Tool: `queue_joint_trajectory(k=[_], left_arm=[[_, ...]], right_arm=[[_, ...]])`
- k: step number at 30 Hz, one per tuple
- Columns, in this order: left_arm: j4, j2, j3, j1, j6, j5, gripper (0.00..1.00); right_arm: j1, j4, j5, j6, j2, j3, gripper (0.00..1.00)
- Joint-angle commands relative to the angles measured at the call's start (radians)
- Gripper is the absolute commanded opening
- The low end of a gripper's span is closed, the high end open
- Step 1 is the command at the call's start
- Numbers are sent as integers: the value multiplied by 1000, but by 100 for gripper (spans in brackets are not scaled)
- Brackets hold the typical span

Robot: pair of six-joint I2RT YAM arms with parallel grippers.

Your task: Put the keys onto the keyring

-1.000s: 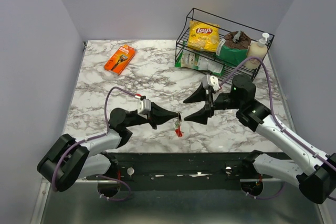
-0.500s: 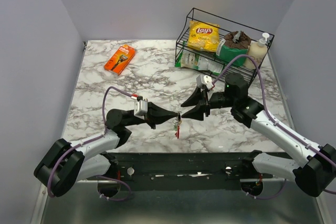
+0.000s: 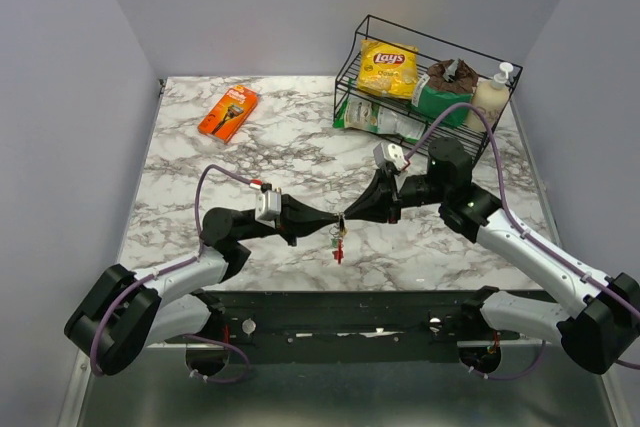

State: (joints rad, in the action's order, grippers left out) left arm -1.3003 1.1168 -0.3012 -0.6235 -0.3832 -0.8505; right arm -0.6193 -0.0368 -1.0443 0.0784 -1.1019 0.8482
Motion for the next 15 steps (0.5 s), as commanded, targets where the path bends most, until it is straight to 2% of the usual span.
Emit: queue_joint_trajectory(k=[1, 3, 15], left_arm=[[-281, -25, -22, 2, 3, -16, 0], [-272, -31, -23, 2, 10, -18, 0], [-177, -86, -35, 2, 59, -16, 0]], right_arm=[[6, -20, -37, -11, -13, 29, 10], [6, -20, -36, -11, -16, 25, 1], [6, -18, -23, -6, -21, -8, 1]])
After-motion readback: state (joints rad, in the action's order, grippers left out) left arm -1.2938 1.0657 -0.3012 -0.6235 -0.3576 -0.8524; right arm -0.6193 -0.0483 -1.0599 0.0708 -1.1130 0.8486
